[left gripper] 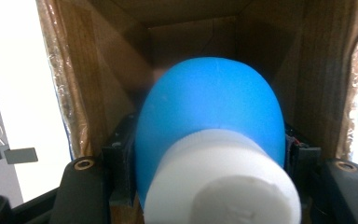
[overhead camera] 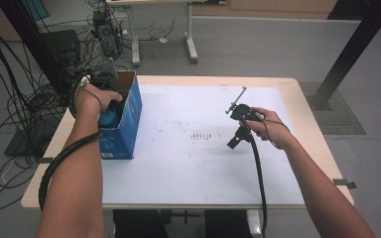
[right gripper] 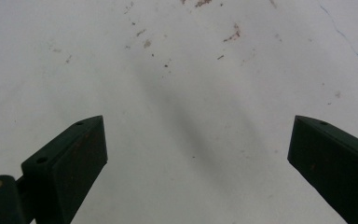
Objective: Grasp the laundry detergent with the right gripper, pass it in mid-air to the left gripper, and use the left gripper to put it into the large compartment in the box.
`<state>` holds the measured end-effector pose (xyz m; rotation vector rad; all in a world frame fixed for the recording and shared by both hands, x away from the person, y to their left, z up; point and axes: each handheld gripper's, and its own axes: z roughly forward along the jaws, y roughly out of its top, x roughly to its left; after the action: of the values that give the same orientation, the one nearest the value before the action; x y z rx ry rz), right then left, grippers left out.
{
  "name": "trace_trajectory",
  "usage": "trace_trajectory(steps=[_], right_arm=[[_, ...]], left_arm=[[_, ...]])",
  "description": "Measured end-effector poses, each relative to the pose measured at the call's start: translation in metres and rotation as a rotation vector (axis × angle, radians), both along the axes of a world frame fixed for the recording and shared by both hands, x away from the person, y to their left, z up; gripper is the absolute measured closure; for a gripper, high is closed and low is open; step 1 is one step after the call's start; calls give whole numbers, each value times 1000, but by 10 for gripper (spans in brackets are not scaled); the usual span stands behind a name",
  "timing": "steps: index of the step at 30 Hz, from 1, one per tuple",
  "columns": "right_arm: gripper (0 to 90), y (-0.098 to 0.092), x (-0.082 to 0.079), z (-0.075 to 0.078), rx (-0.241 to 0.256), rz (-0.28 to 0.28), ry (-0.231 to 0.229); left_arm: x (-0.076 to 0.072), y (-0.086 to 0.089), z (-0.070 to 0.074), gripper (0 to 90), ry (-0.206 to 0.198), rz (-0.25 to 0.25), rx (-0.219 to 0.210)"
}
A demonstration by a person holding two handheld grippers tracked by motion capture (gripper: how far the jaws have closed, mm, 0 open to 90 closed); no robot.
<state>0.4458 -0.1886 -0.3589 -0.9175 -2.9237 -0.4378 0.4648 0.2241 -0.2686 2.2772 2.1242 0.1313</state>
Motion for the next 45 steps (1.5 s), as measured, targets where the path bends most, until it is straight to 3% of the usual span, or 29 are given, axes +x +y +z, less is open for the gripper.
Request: trace_trajectory(steps=[27,35,40,45], right_arm=[[44,-1,1,-3,6,-5,11],[44,-1,1,-4,7,-6,13],[47,-1,1,-3,4,-4,11],[48,-1,1,-2,6,-5,11]], left_arm=[[2,2,1,340,-8,19,-21],[1,1,6,314,-6,30,-20],[1,-1,15,297,-15,27,-5],[0,-3,25,284,-25,19,-18]])
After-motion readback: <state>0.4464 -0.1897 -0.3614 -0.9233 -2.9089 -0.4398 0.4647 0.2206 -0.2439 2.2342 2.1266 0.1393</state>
